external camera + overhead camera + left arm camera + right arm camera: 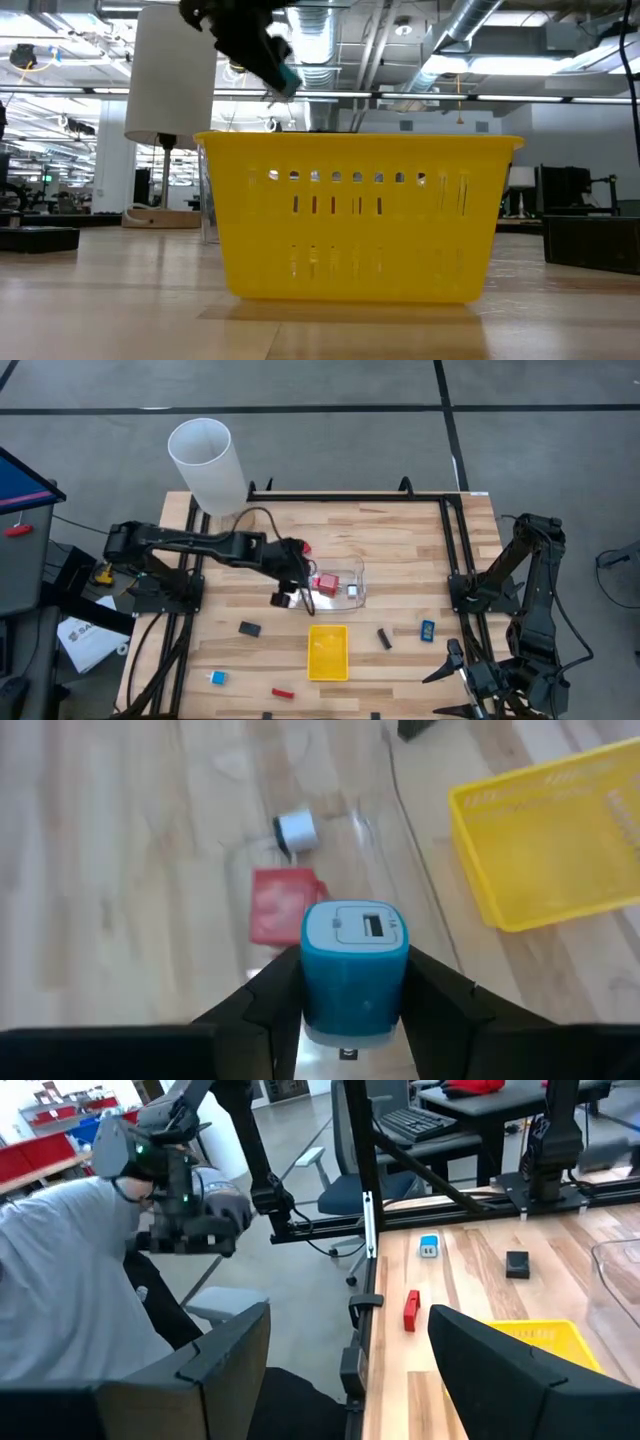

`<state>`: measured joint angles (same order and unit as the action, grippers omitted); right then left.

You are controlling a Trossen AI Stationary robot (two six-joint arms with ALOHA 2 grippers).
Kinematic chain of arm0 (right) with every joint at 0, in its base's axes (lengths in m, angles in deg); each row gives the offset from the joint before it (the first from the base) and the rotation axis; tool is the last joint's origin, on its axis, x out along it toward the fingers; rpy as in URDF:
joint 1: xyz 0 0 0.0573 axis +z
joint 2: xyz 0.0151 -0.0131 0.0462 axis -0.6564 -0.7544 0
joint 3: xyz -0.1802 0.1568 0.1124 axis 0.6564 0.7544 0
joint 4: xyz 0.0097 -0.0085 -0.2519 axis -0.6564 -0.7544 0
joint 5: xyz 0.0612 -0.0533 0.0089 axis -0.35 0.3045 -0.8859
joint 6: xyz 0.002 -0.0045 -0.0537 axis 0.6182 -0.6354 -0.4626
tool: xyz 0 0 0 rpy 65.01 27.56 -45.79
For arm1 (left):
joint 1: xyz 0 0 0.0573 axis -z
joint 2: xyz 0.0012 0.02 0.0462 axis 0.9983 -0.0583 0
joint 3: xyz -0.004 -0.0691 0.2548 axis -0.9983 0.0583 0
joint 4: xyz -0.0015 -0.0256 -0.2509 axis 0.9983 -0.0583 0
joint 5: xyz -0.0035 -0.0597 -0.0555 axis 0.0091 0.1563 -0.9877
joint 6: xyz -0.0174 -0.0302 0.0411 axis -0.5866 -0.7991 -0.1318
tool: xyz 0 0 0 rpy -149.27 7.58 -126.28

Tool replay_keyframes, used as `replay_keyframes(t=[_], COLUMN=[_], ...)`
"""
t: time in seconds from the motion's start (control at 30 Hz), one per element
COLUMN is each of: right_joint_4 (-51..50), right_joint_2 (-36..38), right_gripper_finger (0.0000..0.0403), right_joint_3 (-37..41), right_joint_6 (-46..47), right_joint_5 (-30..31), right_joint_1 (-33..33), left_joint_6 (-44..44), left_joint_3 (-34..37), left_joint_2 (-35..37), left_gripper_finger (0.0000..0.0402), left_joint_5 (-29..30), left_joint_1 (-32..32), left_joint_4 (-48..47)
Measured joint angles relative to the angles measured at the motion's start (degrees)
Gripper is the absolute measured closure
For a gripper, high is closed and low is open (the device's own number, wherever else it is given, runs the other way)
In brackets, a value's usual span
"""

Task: Pick & Place Office items
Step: Put the top blue charger adapter into the transparent bin

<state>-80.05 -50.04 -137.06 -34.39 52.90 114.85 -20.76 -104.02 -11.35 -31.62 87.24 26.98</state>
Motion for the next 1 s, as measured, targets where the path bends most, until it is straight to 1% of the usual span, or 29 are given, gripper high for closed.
replay_keyframes(t=[0.1,0.27,0.37,0.57,0.8,0.9,1.0], right_joint_4=[-0.4,-0.4,-0.4,-0.4,-0.4,-0.4,-0.4], right_joint_2=[0.0,0.0,0.0,0.0,0.0,0.0,0.0], right_gripper_finger=[0.0138,0.0138,0.0138,0.0138,0.0138,0.0138,0.0138], right_joint_3=[0.0,0.0,0.0,0.0,0.0,0.0,0.0], right_joint_6=[-0.5,-1.4,-1.4,-1.6,-2.0,-2.0,-2.2], right_joint_5=[0.0,0.0,0.0,0.0,-0.1,-0.1,-0.2], right_joint_1=[0.1,0.1,0.1,0.1,0.1,0.1,0.1], left_joint_6=[-3.2,-8.5,-10.6,-11.3,-11.4,-11.5,-12.0], left_joint_3=[0.0,0.0,0.0,0.0,0.0,0.0,0.0], left_joint_2=[-4.0,-10.1,-12.4,-14.2,-14.2,-15.0,-15.9], left_gripper_finger=[0.0273,0.0273,0.0273,0.0273,0.0273,0.0273,0.0273], left_joint_5=[0.7,5.9,6.1,5.5,4.3,2.4,2.1], left_joint_1=[0.3,-0.1,-0.2,0.0,-0.4,-1.0,-1.4], left_joint_4=[-0.3,-1.0,-1.4,-3.6,-2.1,-1.7,-0.8])
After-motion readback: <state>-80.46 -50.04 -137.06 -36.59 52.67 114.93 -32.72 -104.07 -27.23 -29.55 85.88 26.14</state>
